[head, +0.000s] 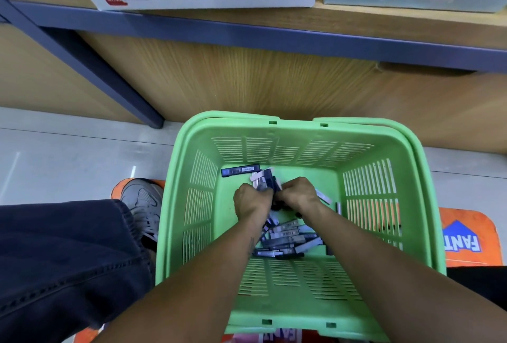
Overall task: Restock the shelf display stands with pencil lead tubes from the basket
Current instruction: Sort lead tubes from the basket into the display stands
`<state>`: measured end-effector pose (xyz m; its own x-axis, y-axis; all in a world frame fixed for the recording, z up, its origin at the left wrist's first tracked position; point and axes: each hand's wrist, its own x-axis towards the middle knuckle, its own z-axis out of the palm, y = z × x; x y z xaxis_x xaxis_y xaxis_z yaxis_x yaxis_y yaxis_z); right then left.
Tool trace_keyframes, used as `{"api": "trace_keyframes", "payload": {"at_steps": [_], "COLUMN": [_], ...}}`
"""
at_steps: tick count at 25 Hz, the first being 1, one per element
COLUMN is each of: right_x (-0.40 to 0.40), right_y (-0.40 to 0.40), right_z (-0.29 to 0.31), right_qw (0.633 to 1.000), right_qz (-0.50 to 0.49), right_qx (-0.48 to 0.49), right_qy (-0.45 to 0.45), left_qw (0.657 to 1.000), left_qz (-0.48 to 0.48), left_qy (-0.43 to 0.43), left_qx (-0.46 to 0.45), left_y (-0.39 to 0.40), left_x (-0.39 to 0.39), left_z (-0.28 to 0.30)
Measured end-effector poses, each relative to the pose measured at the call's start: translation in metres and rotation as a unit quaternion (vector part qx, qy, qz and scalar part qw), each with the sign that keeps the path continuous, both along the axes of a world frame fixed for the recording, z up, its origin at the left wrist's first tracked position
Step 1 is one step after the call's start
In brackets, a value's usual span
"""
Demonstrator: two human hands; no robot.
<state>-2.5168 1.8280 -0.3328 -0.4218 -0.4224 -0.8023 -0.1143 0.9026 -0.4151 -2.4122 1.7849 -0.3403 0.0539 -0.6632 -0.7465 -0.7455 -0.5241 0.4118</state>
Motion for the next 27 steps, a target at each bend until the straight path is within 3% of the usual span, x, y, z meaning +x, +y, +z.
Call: {"api": "trace_keyframes", "payload": {"at_steps": [5, 14, 18, 23, 25, 27], "right_x": [0.013, 0.017, 0.016, 0.014, 0.009, 0.001], "right_y": [0.006, 0.026, 0.031, 0.023, 0.024, 0.029], "right_z": [0.0, 0.0, 0.0, 0.007, 0.011, 0.02], "right_qw": [0.987, 0.944, 0.942, 0.977, 0.971, 0.946], "right_qz": [-0.084, -0.071, -0.066, -0.017, -0.017, -0.01], "right_qx": [-0.022, -0.104, -0.142, -0.139, -0.14, -0.126], "right_qy": [-0.133, -0.303, -0.297, -0.158, -0.196, -0.3], "left_qw": [0.996, 0.994, 0.985, 0.97, 0.962, 0.965], "left_qz": [0.056, 0.085, 0.148, 0.174, 0.188, 0.169], "left_qy": [0.045, 0.037, 0.077, 0.146, 0.17, 0.182], "left_qx": [0.048, 0.057, 0.052, 0.089, 0.098, 0.089], "left_y": [-0.002, -0.002, -0.002, 0.001, 0.002, 0.001], "left_x": [-0.003, 0.004, 0.003, 0.003, 0.007, 0.013], "left_z": [0.003, 0.002, 0.011, 0.022, 0.025, 0.022]}}
